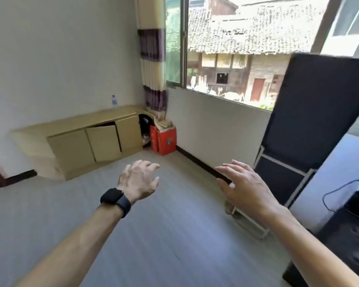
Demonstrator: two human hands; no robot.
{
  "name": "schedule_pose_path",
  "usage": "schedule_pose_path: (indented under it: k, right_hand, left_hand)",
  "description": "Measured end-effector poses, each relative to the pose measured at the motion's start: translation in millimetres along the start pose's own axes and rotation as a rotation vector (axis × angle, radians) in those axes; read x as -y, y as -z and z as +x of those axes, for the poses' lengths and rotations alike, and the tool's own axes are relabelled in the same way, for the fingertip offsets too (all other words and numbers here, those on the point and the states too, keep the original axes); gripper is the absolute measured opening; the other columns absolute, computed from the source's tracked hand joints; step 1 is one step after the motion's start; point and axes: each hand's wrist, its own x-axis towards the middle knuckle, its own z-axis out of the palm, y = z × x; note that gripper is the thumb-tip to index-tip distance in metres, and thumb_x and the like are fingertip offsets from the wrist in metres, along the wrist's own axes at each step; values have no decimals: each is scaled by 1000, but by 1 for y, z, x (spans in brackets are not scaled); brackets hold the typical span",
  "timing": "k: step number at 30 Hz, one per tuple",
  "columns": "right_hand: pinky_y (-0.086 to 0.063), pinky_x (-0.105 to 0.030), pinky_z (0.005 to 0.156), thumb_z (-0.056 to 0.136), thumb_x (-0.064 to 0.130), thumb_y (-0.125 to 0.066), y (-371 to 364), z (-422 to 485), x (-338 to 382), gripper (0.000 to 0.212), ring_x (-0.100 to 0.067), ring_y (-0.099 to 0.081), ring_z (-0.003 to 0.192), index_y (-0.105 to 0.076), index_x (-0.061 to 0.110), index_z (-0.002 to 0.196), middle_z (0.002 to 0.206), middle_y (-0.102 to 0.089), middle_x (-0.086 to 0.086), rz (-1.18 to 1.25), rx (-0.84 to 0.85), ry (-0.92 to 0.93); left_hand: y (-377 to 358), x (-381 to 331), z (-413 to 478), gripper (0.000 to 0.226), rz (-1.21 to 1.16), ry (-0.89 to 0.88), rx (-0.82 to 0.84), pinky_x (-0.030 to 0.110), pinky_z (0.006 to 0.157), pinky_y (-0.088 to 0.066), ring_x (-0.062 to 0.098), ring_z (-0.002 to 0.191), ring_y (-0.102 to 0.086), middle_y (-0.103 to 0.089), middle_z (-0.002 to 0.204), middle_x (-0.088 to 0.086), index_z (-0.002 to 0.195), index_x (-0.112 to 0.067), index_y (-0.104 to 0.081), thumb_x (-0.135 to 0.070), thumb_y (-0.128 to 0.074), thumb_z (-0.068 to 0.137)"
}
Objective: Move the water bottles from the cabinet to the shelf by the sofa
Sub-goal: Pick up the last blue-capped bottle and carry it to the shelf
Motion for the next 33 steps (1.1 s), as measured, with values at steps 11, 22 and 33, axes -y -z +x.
schedule_pose_path:
  k: [11,22,33]
  right_hand:
    - [-30,-38,116,97,52,-43,-54,250,71,44,-13,-29,144,-50,39,138,145,-50,16,81,-18,304]
    - [-30,-37,115,98,53,-42,-95,491,78,43,-11,-28,144,-50,39,137,146,-49,18,145,-87,408]
    - [-30,-41,116,98,53,-42,-202,688,134,43,-13,-28,145,-51,39,138,146,-49,16,134,-65,455]
  left_hand:
    - [54,161,104,49,89,326,-133,37,108,-37,15,138,-38,-46,148,-8,141,-36,-46,-48,-49,93]
    - [68,245,274,47,146,424,-232,34,109,-34,13,138,-38,-46,147,-10,139,-37,-48,-49,-48,94]
    - [16,393,401,50,189,488,-101,37,111,-32,15,140,-34,-44,149,-8,143,-38,-41,-48,-46,94]
